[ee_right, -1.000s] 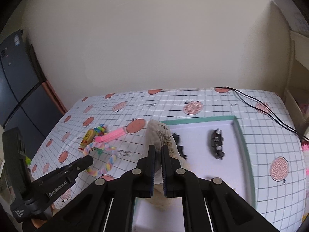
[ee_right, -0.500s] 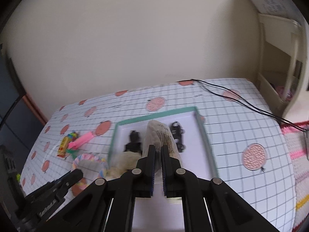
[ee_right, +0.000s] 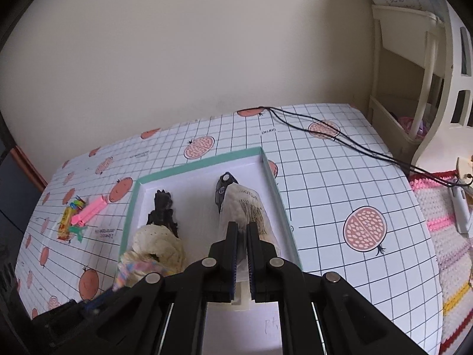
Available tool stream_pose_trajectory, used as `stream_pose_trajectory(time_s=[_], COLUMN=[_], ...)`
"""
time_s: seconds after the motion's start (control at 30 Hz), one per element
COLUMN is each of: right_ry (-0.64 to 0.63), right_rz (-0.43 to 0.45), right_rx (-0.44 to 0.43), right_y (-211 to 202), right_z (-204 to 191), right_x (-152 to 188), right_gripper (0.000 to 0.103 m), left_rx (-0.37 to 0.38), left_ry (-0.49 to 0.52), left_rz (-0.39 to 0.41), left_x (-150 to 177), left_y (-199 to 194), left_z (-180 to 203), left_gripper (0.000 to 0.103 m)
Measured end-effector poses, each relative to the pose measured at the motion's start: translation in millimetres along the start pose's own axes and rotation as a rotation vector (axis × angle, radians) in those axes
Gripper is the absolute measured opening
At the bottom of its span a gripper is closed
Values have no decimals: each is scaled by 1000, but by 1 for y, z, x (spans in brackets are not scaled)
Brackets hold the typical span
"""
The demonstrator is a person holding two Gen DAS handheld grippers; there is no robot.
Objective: Organize objects
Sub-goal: 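Carry the ring with the left gripper while the right gripper carries the swab bag over the tray, then lower the ring onto the lace cloth and open the left gripper while the right gripper releases the swab bag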
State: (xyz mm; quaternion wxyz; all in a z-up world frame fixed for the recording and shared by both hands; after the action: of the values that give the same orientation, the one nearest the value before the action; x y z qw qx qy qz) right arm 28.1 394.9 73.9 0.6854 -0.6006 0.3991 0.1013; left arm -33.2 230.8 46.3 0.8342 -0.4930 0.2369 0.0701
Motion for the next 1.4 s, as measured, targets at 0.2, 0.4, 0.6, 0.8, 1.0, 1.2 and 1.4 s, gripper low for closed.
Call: stream_pose_trajectory(time_s=[0.2, 0.4, 0.6, 0.8, 1.0, 1.2, 1.4], right_ry=[-5, -10, -22, -27, -44, -51, -62], right_rz=[-23, -46, -65, -86, -100, -104, -101], right_rx=[6, 6, 4, 0, -3, -9, -6], right_y=[11, 22, 32, 40, 43, 41, 35], right_z=[-2, -7, -14, -20, -25, -28, -31], right_x=[1, 1, 2, 3, 5, 5, 5], right_gripper=[6, 6, 7, 7, 8, 9, 9], left_rx=[-32, -52, -65, -64, -54, -41, -22], left_ry=[14, 13, 22, 20, 25, 27, 28], left_rz=[-60, -109, -128, -139, -142, -139, -122], left_x=[7, 11, 10, 12, 10, 8, 6], left_y=[16, 27, 36, 38, 35, 32, 24], left_z=[1, -1, -3, -5, -9, -9, -7], left_gripper=[8, 8, 8, 8, 9, 12, 23])
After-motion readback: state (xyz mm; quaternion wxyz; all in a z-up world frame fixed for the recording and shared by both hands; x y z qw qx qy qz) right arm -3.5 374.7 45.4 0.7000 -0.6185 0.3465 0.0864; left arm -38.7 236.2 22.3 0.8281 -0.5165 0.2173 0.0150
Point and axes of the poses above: each gripper's, at about its wrist camera, not at the fingertips, and y roughly the way its jaws point, z to its right, x to its underside, the point moved 1 cm from there along y, roughly the way its jaws point, and after that the axes turned 13 degrees about -y, right-handed, at the moved point
